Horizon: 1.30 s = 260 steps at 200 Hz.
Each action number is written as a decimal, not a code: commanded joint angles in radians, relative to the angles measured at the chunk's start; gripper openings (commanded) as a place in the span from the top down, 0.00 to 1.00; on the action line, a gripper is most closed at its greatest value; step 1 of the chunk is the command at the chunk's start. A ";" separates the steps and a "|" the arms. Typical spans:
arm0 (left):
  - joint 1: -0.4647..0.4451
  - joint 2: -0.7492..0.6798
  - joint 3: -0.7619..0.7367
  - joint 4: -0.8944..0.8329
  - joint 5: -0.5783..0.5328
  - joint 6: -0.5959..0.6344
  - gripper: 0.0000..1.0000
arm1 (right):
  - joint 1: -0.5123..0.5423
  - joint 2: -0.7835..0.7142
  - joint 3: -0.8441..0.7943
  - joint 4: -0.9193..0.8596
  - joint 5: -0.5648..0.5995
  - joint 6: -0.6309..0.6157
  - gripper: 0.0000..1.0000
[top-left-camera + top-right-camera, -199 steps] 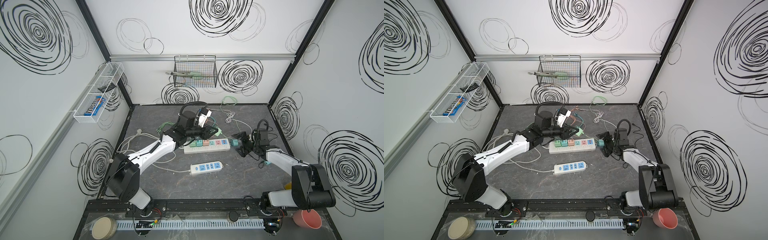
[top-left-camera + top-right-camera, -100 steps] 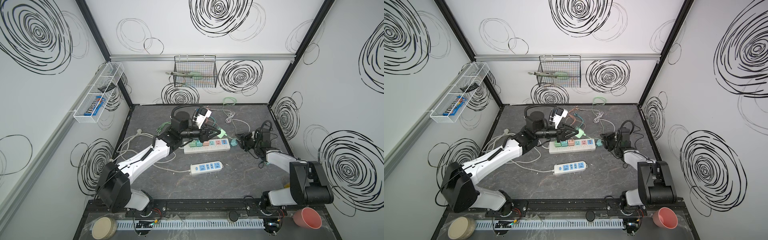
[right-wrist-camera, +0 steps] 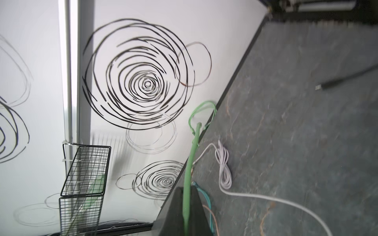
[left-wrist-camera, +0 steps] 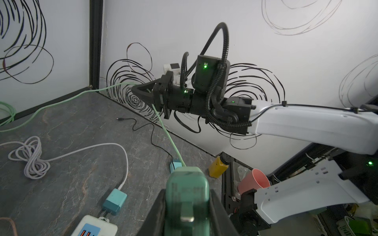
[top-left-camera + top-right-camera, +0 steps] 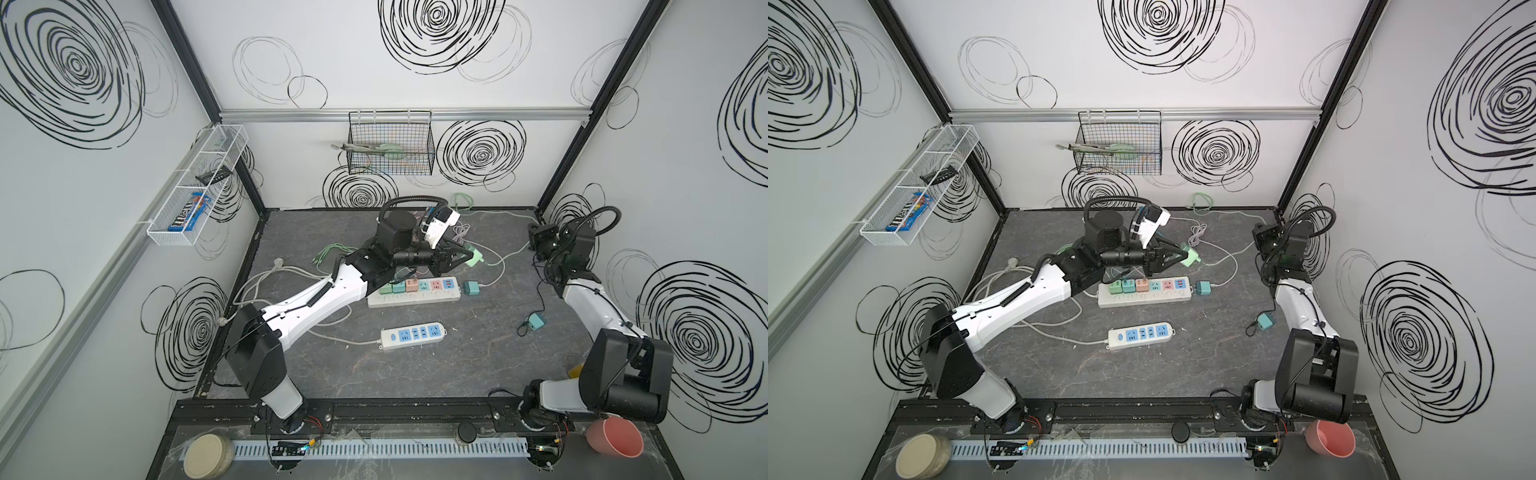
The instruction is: Insert the plug
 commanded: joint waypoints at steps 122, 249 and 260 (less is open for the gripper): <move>0.051 -0.083 -0.067 0.056 -0.306 -0.015 1.00 | 0.196 0.227 0.473 -0.054 -0.096 -0.633 1.00; 0.100 0.176 0.058 0.283 -0.477 -0.174 1.00 | 0.178 0.753 1.026 -0.266 -0.282 -0.728 0.38; 0.102 0.203 0.084 0.287 -0.479 -0.189 1.00 | 0.160 0.736 0.998 -0.325 -0.288 -0.752 0.27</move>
